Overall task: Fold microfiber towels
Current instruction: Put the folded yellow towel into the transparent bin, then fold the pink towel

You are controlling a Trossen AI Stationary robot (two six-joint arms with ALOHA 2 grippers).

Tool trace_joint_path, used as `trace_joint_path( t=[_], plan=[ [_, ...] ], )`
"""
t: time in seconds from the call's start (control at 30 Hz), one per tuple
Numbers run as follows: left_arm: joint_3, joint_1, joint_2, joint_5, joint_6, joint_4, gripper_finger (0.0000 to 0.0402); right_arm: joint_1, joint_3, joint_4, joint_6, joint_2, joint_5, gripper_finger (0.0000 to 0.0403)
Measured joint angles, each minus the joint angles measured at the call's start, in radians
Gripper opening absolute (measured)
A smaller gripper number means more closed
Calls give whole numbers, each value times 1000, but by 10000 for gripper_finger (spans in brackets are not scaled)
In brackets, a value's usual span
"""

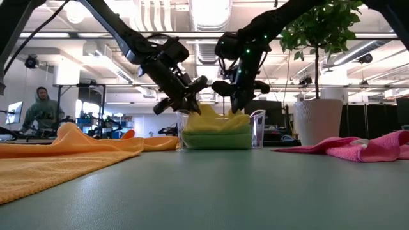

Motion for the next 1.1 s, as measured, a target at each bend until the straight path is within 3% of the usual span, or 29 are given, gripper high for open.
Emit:
trace_joint_path(
  t=[0.27,0.43,0.6,0.73,0.9,1.1],
  plan=[
    [49,0,0,0,9,6,139,-16,48,-33,-7,-29,-2,116],
    [66,0,-9,1,180,5,179,-17,64,-60,-19,-68,-2,126],
    [74,0,-77,2,395,-4,185,-16,65,-104,-36,-131,-31,126],
    [72,0,-172,4,495,-108,185,-16,65,-161,-37,-181,-107,119],
    [70,-3,-297,4,521,-301,185,11,65,-265,-49,-232,-251,109],
    [25,-43,-410,4,482,-412,185,116,65,-386,-82,-265,-261,98]
  ],
)
